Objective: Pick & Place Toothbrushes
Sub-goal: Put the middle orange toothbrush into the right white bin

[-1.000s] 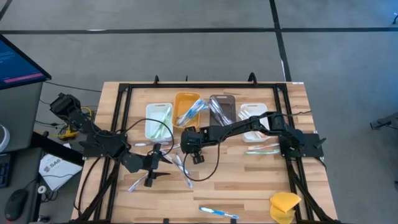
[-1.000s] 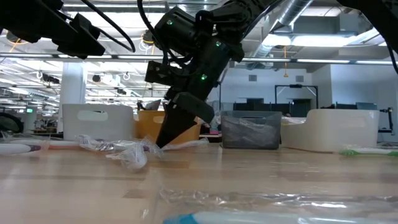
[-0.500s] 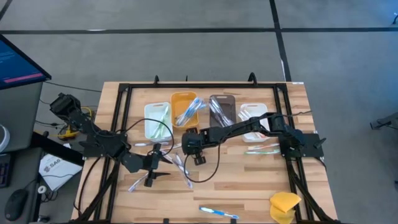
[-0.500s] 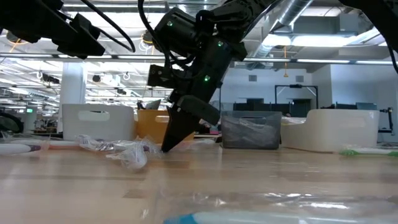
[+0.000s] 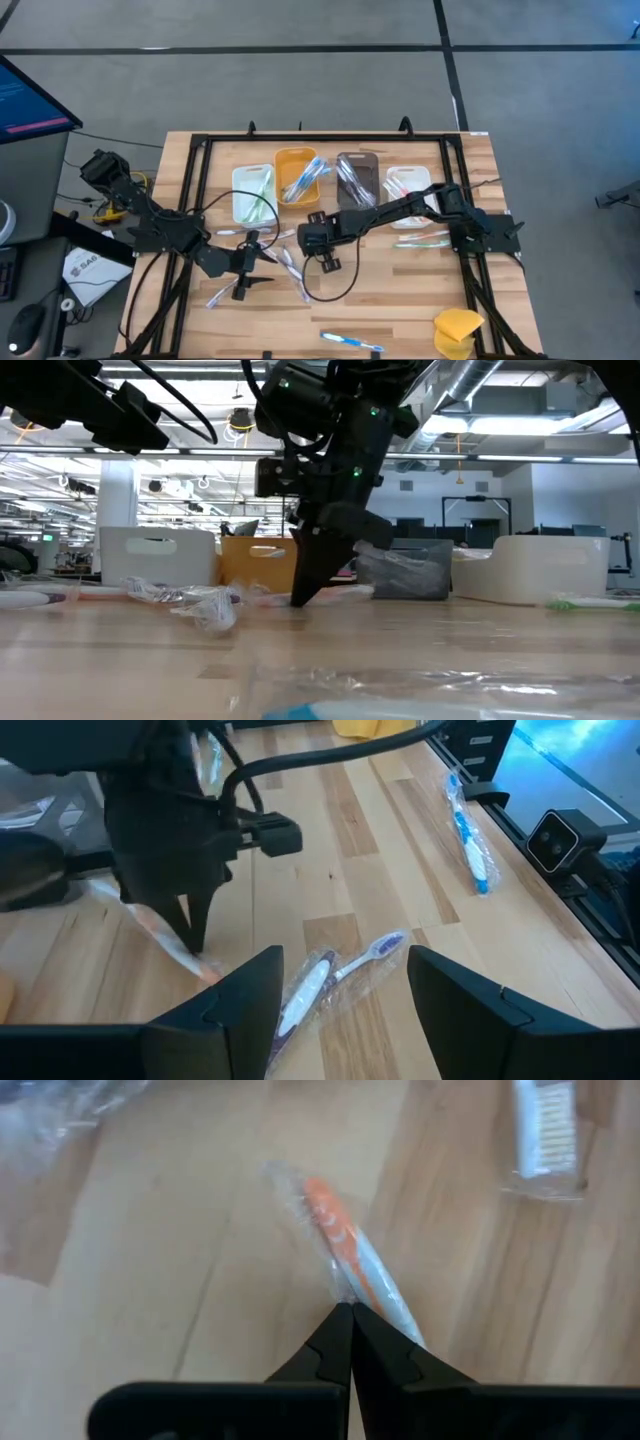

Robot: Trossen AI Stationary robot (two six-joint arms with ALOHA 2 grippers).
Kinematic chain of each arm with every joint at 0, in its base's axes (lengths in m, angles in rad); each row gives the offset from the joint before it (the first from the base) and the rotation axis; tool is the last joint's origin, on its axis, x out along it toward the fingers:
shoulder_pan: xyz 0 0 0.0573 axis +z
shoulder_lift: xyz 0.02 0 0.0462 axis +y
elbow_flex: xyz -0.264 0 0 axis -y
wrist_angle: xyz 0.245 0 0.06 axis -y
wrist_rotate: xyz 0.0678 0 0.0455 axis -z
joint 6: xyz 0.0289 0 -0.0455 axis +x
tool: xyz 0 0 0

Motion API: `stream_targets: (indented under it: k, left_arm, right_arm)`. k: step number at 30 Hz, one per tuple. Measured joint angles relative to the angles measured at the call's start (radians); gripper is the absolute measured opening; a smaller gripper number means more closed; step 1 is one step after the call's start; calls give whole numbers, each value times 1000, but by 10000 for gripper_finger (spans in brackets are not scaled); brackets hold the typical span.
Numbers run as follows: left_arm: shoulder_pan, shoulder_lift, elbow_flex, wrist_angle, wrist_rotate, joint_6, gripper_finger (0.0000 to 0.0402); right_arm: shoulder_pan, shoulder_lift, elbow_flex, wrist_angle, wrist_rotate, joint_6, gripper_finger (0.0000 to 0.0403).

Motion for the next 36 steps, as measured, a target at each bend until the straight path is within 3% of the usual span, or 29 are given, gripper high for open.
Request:
stream_targets:
  k: [11,22,36]
  left_arm:
    - [0,0,0,0,0,0,209]
    - [0,0,0,2,0,-3,209]
    - [0,0,0,0,0,-16,209]
  right_arm:
    - [47,-13,1,-51,7,86,0]
    - [44,-9,3,-56,-140,165,0]
    - [49,-12,9,-113,-34,199,0]
